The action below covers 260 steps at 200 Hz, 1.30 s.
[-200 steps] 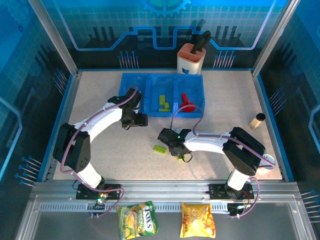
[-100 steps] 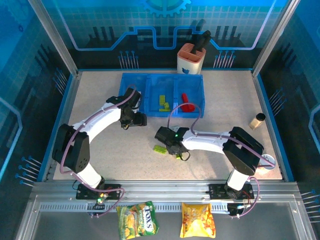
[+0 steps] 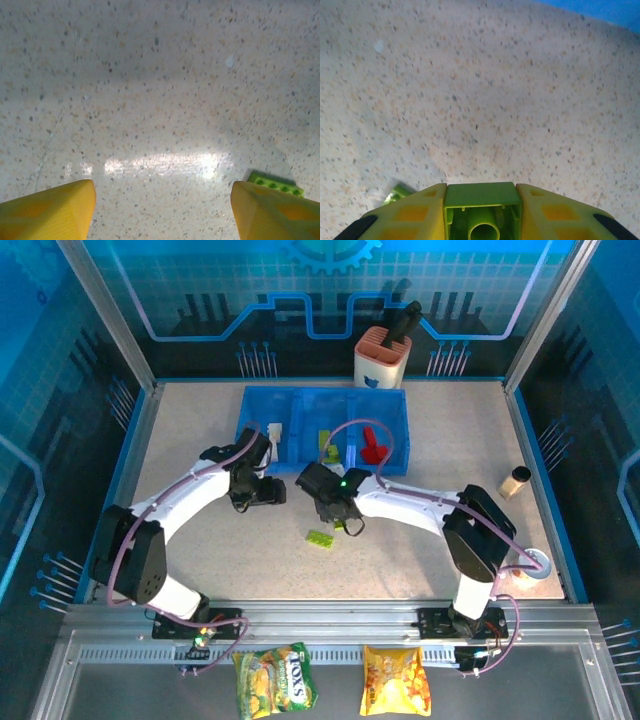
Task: Sort the legos into containers by color
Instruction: Pick up the lego from the bottom-center of the table, then place the lego in the container.
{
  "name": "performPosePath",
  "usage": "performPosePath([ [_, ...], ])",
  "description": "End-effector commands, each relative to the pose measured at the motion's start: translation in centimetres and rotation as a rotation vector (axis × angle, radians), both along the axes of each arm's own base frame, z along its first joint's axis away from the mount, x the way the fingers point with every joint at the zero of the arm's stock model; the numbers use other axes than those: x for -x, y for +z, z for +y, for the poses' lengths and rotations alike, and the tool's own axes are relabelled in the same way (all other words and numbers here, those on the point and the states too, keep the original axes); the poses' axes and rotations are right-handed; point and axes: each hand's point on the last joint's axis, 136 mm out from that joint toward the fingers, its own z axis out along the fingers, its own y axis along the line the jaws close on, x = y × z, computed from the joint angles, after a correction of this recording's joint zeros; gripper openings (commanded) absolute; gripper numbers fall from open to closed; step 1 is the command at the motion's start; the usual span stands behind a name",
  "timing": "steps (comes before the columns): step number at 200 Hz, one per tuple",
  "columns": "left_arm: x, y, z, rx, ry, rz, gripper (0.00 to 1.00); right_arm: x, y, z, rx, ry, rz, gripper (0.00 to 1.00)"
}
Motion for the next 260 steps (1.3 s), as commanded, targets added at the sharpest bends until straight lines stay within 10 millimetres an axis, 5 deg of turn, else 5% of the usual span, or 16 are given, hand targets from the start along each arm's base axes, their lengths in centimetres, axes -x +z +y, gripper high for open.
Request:
performPosePath([
  [1, 1.6, 0.0, 0.0, 0.047, 0.021, 0.019, 0.73, -1.9, 0.7, 0.4, -0.003, 0.016, 0.003, 0.36],
  [91, 7.2, -2.8, 0.9, 0.078, 0.080, 0.084, 0.72, -10.0, 3.0, 2.8, -0.094, 0.038, -0.057, 0.36],
  [144, 8.8, -3.3, 0.1, 0.078, 0.083, 0.090, 0.73, -14.9, 3.4, 4.3, -0.187, 0.043, -0.128, 0.35],
  [260, 10.3, -3.8, 0.3, 0.053, 0.089, 0.111, 0.73, -22.6, 0.5, 6.8, -0.327, 0.023, -0.230, 0.35],
])
